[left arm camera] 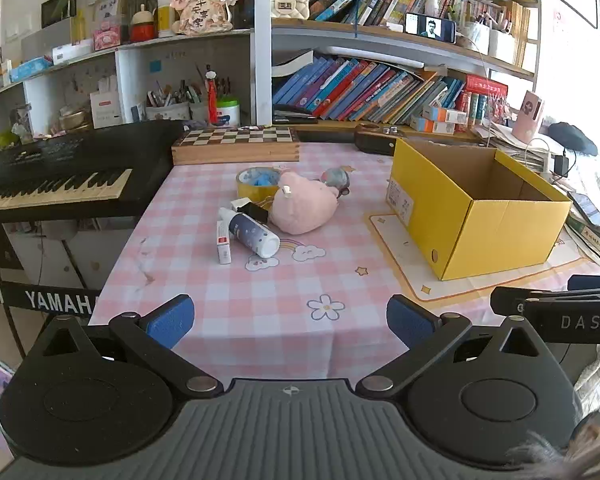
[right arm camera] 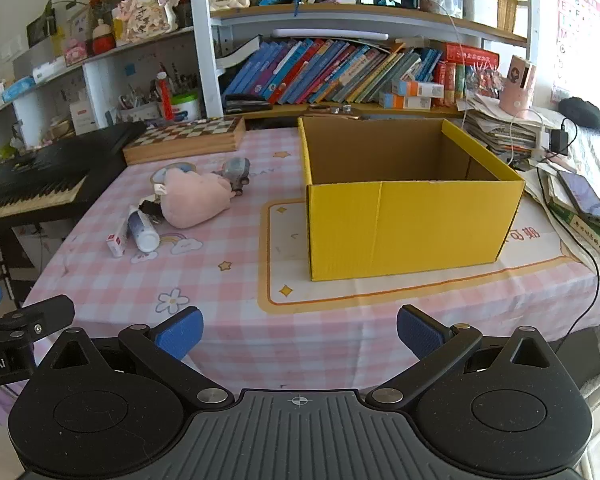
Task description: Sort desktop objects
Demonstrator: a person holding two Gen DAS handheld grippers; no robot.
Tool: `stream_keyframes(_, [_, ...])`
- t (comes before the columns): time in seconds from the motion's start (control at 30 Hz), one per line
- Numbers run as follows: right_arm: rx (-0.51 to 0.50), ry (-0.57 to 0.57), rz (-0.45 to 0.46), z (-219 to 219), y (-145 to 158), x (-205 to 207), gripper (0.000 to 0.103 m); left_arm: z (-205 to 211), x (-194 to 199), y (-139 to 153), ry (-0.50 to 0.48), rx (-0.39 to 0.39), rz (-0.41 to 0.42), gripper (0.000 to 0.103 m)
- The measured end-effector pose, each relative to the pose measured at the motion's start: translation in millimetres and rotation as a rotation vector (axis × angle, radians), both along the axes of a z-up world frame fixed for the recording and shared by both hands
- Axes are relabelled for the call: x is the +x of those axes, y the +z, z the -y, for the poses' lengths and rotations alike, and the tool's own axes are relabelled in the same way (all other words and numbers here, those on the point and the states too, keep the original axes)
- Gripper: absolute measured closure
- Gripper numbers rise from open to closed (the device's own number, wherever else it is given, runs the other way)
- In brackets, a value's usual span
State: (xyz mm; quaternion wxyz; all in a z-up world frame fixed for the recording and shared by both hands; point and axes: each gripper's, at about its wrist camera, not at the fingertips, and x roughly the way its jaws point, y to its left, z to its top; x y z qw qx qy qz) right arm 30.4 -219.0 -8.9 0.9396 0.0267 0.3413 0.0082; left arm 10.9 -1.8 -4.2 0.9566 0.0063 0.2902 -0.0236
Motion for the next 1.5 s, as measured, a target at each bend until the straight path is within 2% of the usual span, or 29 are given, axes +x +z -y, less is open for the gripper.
stream_keyframes(0.3, [0.001,0.006,-0.006,-1.7,-1.3,1.5,0.0,1.4,1.2,1.9,-0.023,-0.001,0.01,0.0])
stream_keyframes(0.73, [-0.012,-0.006,-0.021,-3.6,-3.1,4.1,0.0,-7.2,8.3,-2.1,-0.012,-0.039,-0.02,0.0])
stream_keyframes(1.5, [-0.027,-0.001,-0.031,-13.3,-2.9,5.9,0.0,-11.4,13.7,-4.7,-0.042,0.002,-0.014,0.0])
